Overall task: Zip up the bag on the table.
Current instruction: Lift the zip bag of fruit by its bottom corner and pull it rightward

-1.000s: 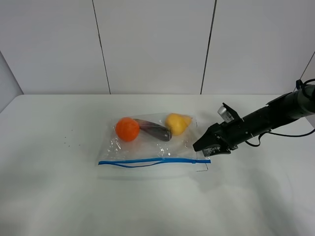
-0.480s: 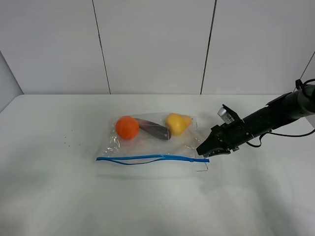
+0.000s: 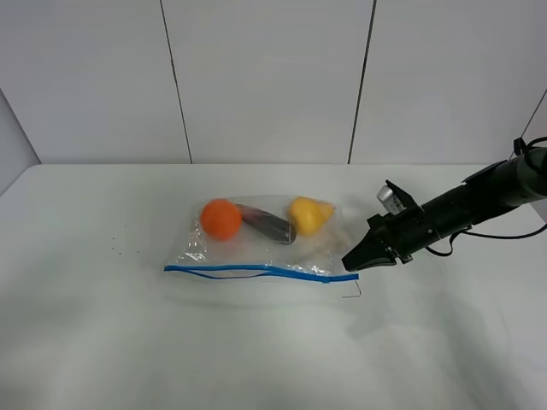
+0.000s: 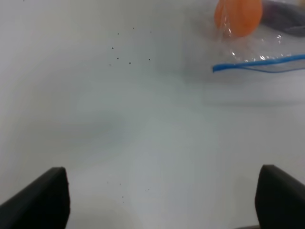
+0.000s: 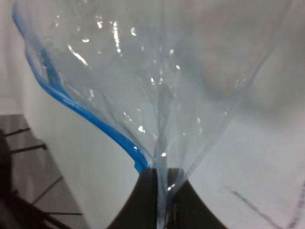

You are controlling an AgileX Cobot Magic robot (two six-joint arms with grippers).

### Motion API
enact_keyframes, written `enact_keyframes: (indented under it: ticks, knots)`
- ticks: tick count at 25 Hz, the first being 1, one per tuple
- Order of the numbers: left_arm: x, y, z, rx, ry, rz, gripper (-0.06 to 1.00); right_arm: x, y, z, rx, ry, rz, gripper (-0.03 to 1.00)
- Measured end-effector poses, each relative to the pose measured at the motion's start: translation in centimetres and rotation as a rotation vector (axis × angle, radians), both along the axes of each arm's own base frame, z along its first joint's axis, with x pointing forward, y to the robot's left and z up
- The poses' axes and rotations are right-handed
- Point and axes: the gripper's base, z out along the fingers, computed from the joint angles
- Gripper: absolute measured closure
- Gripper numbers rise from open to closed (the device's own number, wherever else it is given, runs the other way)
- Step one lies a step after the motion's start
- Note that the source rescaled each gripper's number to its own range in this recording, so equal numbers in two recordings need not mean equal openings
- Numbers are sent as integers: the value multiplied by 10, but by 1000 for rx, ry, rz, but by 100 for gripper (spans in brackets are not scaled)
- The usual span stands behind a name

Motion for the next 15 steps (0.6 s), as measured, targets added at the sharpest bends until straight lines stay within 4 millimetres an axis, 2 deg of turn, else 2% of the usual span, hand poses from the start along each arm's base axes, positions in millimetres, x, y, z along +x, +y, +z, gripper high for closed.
enact_keyframes:
  ticks: [6,15]
  knots:
    - [0,0,0,0,0,0,-6,1,7,11,136,34,-31,97]
    - [0,0,0,0,0,0,-6,7,10,16,204,126,-168,97]
